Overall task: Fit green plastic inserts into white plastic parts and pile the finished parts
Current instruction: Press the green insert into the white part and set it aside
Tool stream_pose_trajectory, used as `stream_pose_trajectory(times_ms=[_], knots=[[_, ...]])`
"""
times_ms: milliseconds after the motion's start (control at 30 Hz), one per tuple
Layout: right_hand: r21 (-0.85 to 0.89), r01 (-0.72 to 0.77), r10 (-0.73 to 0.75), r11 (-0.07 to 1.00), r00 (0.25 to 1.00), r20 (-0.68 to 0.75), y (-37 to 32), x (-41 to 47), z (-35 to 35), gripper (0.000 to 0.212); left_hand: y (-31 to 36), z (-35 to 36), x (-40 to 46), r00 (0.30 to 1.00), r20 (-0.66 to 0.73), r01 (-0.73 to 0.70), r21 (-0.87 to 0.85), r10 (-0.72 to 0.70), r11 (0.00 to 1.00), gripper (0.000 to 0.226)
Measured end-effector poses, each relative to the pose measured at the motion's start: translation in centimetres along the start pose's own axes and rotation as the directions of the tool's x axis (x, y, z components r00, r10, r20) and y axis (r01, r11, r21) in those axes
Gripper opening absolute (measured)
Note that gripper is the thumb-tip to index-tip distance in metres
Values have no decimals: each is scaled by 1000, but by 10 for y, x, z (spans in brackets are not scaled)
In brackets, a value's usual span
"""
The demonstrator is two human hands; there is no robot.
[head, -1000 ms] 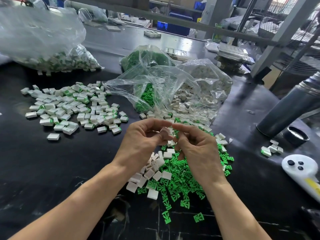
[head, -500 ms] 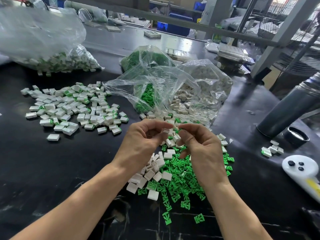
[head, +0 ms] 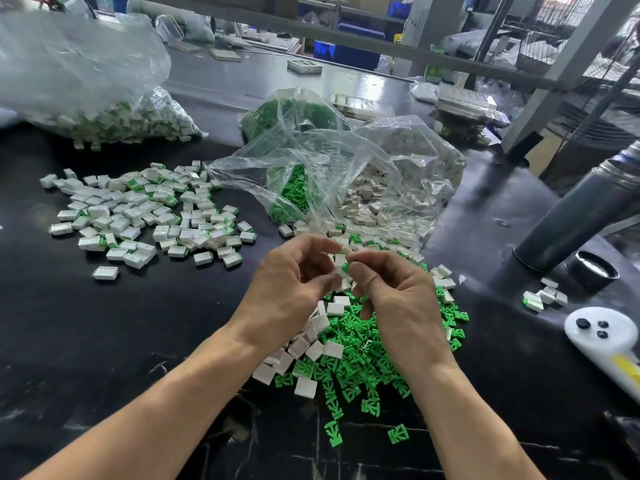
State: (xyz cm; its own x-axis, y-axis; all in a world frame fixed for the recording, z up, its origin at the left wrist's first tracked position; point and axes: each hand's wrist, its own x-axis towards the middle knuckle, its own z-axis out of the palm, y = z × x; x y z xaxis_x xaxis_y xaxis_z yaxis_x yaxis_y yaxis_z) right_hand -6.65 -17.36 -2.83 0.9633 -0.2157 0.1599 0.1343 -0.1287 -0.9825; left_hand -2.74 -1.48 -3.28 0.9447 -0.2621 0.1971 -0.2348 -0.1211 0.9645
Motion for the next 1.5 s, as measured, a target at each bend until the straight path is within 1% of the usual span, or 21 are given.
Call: stream_pose_trajectory(times_ms=[167,300,467,567,700,867,967,1200,1500], knots=[[-52,1,-1,999,1000,-2,2,0,1,13,-1,-1,-1,1000,-16,-1,26,1,1000,33],[-68,-4,4,998,1000,1,4,1,1,14,-1,-2,0,1000,-26,7,-20,-8,1000,25],[-84,15,-14,996,1000,17,6,0,3,15,-1,-4,0,997,-7,74,-89,-75,993,12],[-95,27,-26,995,1000,11,5,-1,2,15,0,-4,-1,998,8,60,-93,-60,994,6],[-174,57,-61,983,998,-13,6,-2,4,15,1,-3,-2,1000,-1,23,-71,-23,997,8],[-248,77,-92,966,994,-50,6,-5,11,20,-2,-1,-2,999,-49,-2,11,3,1000,17],[-259,80,-100,962,993,-66,5,-7,14,21,-4,-1,-2,997,-66,-28,66,32,997,19],[-348,115,-140,931,989,-49,-1,-8,18,17,-4,-3,-1,995,-76,-53,133,64,990,28],[-311,82,-105,947,993,-60,-2,-10,19,21,-3,-7,-1,997,-44,-64,139,71,988,32]])
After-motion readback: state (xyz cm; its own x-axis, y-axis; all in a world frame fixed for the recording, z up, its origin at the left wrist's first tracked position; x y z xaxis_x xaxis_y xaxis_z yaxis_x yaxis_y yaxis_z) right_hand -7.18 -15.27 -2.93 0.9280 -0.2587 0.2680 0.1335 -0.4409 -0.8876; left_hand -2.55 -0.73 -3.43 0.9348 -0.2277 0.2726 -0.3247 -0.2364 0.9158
